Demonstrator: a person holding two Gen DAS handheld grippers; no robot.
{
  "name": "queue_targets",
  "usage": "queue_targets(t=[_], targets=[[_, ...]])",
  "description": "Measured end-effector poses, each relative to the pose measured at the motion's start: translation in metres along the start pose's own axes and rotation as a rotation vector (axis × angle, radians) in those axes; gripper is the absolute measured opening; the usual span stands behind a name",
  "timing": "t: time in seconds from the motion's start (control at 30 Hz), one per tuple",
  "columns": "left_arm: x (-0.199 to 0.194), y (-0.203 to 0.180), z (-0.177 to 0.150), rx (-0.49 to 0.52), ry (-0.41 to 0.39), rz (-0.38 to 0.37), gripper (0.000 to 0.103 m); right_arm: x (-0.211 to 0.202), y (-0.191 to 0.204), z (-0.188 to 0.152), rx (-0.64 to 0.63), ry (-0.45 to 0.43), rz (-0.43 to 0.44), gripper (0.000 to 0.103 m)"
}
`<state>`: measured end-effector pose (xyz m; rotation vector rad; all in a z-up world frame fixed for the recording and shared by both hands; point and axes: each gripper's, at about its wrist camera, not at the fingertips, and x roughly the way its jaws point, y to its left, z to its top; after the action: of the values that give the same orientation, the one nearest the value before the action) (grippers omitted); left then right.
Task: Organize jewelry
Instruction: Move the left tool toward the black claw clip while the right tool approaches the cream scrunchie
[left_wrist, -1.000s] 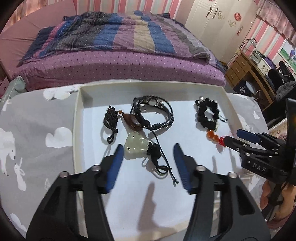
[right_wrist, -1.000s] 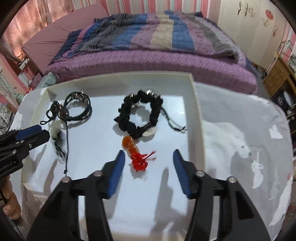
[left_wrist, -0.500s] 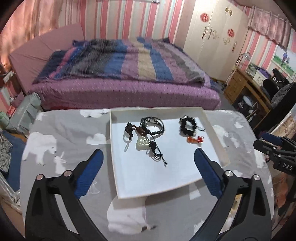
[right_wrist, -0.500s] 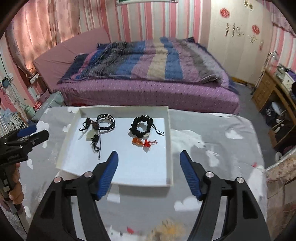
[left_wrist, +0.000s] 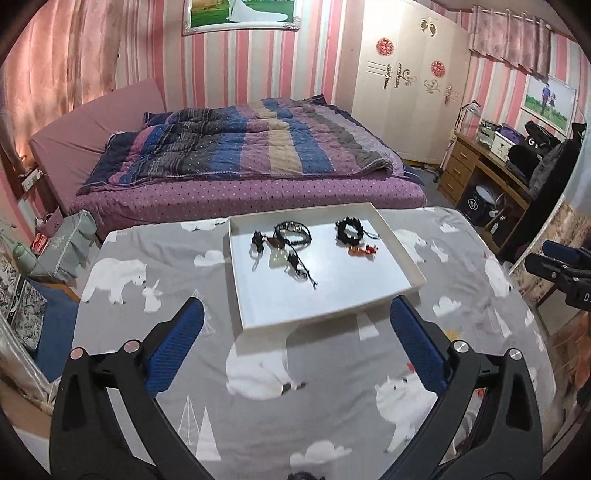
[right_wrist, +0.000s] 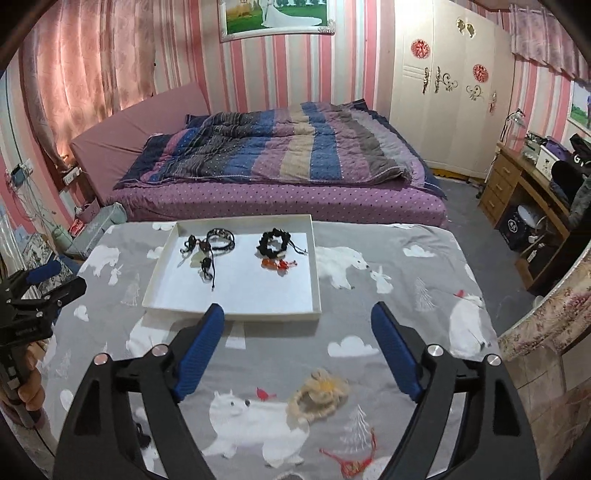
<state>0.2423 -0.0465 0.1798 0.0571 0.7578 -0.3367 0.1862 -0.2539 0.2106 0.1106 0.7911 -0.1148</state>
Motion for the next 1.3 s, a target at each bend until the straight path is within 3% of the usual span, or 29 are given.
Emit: queue_targets(t=[0.43, 1.03, 1.3], targets=[[-0.007, 0.006, -0.054, -0.022, 0.048, 0.008, 0.100, -0.016, -0.018, -0.059, 0.017, 0.012, -0.045, 0.082], [-0.001, -0.006, -0.079, -0.004, 0.115, -0.017, 0.100, 0.016, -0.041, -0.083, 0.047, 0.105, -0.062, 0.082], [0.012, 0.000, -0.106, 0.011, 0.176, -0.010, 0.100, 0.041, -0.049, -0.095, 0.056, 0.170, -0.068, 0.082]])
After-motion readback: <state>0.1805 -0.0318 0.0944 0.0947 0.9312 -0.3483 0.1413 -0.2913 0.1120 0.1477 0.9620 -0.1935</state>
